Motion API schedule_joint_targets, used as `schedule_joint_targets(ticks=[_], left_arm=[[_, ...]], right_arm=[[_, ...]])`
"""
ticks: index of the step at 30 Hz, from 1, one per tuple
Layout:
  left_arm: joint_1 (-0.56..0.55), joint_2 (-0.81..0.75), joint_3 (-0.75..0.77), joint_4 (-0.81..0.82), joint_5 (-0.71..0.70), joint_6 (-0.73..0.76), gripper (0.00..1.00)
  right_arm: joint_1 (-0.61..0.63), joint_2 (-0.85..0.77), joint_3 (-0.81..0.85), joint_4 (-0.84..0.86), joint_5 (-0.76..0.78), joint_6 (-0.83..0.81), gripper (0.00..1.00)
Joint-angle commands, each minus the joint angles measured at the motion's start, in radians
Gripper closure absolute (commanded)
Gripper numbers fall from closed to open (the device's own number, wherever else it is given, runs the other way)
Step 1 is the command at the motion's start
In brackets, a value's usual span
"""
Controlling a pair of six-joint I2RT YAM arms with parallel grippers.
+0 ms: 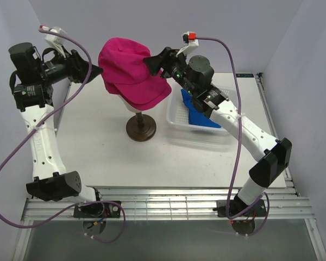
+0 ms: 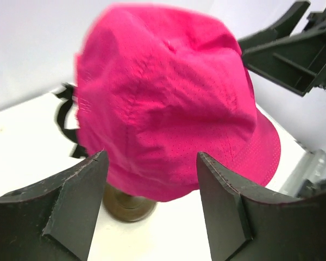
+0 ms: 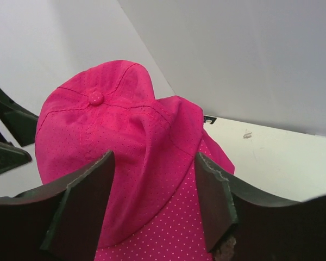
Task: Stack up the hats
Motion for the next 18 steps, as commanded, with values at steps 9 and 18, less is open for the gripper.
schedule_joint_targets(ticks=[9, 18], left_arm=[[0.109, -0.005, 0.002, -0.013, -0.027, 0.298, 0.25], [0.109, 0.047, -0.268, 0.456, 0.009, 0.399, 0.4]], right_arm=[[-0.002, -0.014, 0.116, -0.08, -0.03, -0.158, 0.24], [-0.002, -0.136, 0.007, -0.082, -0.029, -0.29, 0.23]])
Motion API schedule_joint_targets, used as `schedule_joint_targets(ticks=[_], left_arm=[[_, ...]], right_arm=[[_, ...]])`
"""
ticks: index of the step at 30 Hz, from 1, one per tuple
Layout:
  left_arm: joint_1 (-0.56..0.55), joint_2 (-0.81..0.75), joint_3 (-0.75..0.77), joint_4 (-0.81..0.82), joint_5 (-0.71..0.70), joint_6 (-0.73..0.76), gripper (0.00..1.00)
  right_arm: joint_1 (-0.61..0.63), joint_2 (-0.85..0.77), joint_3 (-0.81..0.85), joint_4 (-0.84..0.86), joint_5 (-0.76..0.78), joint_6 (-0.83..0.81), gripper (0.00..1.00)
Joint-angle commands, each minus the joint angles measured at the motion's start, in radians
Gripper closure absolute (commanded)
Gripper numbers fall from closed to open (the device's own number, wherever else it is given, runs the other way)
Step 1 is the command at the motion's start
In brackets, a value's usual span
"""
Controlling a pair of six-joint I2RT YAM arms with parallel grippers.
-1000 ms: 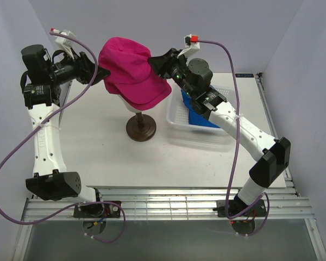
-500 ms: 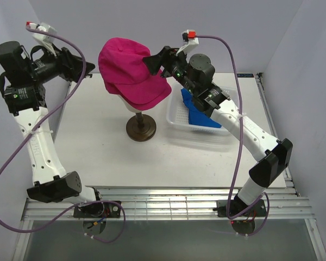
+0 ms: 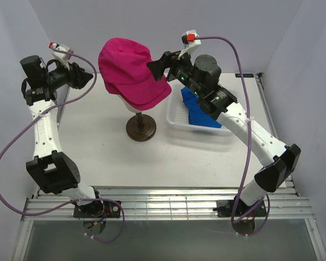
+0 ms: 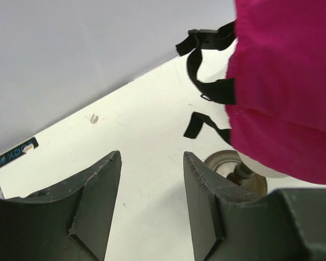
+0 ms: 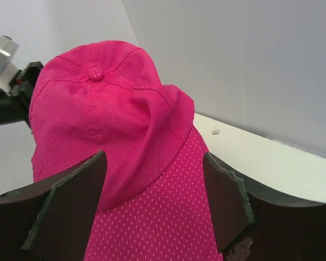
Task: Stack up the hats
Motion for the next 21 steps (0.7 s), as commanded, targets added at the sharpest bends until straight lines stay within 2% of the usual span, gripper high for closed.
schedule_joint_targets(ticks=[1, 5, 6, 9, 13, 21], left_arm=[[0.001, -0.015, -0.06, 0.317, 0.082, 0.034, 0.41], [0.002, 0.023, -0.118, 0.471, 0.2, 0.041, 0.43], [0.002, 0.016, -0.179, 0.599, 0.264, 0.028, 0.43], [-0.004, 0.008, -0.242, 0.726, 0.352, 0.04, 0.43], [-0.022, 0.012, -0.273, 0.899, 0.314, 0.055, 0.46], [-0.074, 0.032, -0.238, 0.992, 0.358, 0.109, 0.44]], right_arm=[[-0.002, -0.102, -0.054, 0.047, 0.009, -0.086, 0.23], [-0.002, -0.15, -0.109, 0.047, 0.003, -0.147, 0.23], [-0.002, -0.159, -0.124, 0.044, -0.003, -0.176, 0.23], [-0.002, -0.171, -0.147, 0.032, -0.012, -0.201, 0.23], [-0.002, -0.186, -0.175, 0.032, -0.038, -0.209, 0.23], [-0.002, -0.202, -0.21, 0.036, -0.047, -0.198, 0.23]])
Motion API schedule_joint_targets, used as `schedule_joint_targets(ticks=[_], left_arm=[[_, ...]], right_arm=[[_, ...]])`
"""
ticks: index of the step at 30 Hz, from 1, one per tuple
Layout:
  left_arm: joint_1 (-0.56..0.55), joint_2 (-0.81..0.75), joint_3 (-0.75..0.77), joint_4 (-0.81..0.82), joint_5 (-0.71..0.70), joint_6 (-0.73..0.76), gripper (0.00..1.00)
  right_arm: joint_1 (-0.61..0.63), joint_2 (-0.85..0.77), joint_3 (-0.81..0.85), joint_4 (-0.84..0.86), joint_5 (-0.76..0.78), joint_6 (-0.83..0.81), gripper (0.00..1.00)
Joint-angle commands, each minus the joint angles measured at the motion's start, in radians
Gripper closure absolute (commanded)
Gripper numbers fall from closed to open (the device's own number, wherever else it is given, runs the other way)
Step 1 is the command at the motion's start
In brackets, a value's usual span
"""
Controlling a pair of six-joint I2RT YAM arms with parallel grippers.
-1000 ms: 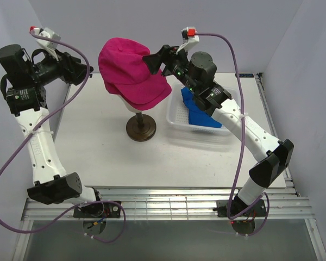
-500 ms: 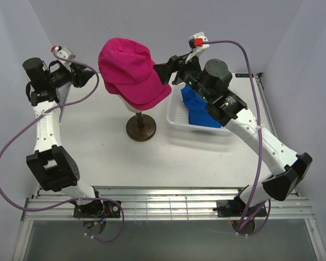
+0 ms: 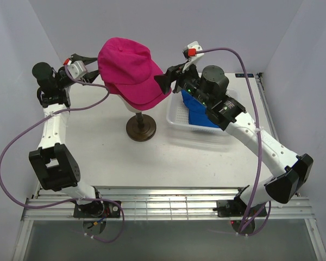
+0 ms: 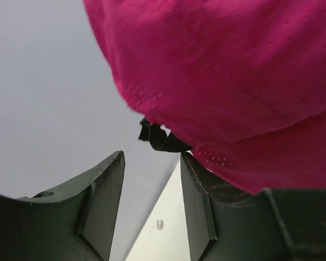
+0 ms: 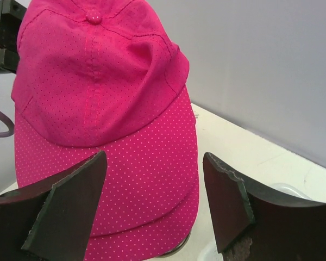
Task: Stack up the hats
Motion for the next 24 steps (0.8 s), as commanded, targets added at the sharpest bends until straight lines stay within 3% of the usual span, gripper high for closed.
schedule_joint_targets(ticks=[1, 6, 12, 17, 20, 24], left_arm=[[-0.012, -0.007, 0.036, 0.094, 0.073, 0.02, 0.44], [-0.012, -0.03, -0.029, 0.096, 0.111, 0.052, 0.44], [-0.012, -0.015, -0.001, 0.096, 0.118, 0.046, 0.43], [-0.016, -0.013, 0.002, 0.096, 0.107, 0.042, 0.42], [-0.02, -0.015, -0.006, 0.096, 0.101, 0.04, 0.5], [-0.02, -0.018, -0.017, 0.096, 0.104, 0.04, 0.73]], right_arm=[[-0.002, -0.043, -0.006, 0.035, -0.011, -0.016, 0.23], [-0.002, -0.058, -0.021, 0.032, -0.003, -0.04, 0.21], [-0.002, -0.038, -0.003, -0.004, -0.046, -0.052, 0.21], [-0.003, -0.004, 0.037, -0.1, 0.02, -0.013, 0.2], [-0.009, -0.015, 0.023, -0.094, 0.006, 0.003, 0.19], [-0.008, -0.064, -0.055, -0.007, -0.113, -0.098, 0.19]])
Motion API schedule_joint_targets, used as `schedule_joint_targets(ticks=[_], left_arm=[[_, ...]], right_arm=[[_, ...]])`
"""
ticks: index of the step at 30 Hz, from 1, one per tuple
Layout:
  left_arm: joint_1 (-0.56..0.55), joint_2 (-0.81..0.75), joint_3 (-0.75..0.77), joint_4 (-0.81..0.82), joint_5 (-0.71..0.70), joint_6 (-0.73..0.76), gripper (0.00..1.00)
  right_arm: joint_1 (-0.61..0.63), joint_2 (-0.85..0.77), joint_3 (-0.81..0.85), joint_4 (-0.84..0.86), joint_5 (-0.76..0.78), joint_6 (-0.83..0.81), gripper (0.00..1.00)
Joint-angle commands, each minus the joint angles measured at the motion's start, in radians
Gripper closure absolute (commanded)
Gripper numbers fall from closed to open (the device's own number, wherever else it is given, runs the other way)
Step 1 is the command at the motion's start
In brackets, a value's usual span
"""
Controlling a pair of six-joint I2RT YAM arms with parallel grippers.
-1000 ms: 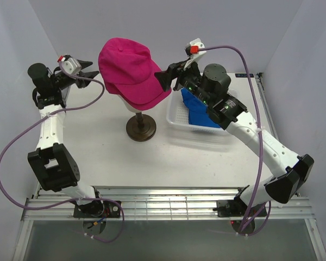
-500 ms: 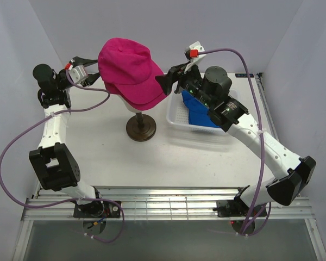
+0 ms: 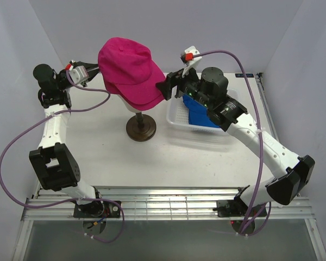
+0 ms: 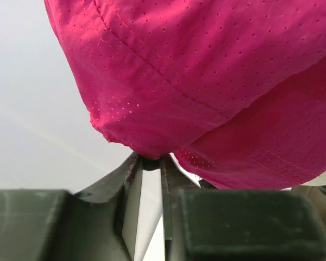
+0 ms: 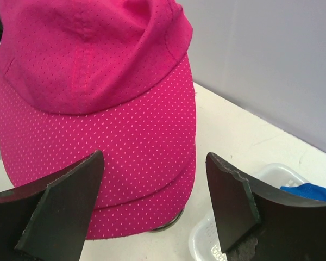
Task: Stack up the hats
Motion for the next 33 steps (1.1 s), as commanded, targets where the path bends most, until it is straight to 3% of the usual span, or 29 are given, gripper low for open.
schedule_joint_targets(ticks=[1, 8, 12, 16, 20, 25, 28, 33], left_arm=[[-0.003, -0.018, 0.003, 0.014, 0.028, 0.005, 0.83], [-0.003, -0.021, -0.019, 0.014, 0.016, 0.001, 1.0], [-0.003, -0.028, -0.038, 0.014, 0.021, -0.01, 1.0], [-0.003, -0.039, -0.065, 0.014, -0.001, -0.008, 1.0], [-0.003, -0.039, -0.071, 0.014, -0.002, -0.019, 1.0], [-0.003, -0.045, -0.072, 0.014, -0.013, -0.025, 1.0], [-0.003, -0.047, -0.071, 0.014, -0.012, -0.028, 1.0], [-0.003, -0.048, -0.068, 0.014, -0.007, -0.039, 1.0]], right_arm=[[-0.003, -0.065, -0.04, 0.094, -0.089, -0.078, 0.19], [0.048, -0.055, 0.062, 0.046, -0.004, -0.211, 0.22], [0.144, -0.039, 0.103, 0.013, 0.136, -0.374, 0.22], [0.331, -0.013, 0.123, 0.045, 0.349, -0.598, 0.22], [0.496, 0.026, 0.03, 0.352, 0.663, -0.908, 0.24], [0.606, 0.127, -0.032, 0.583, 0.771, -1.263, 0.27], [0.62, 0.203, -0.015, 0.661, 0.846, -1.406, 0.28], [0.641, 0.22, -0.021, 0.685, 0.834, -1.417, 0.28]])
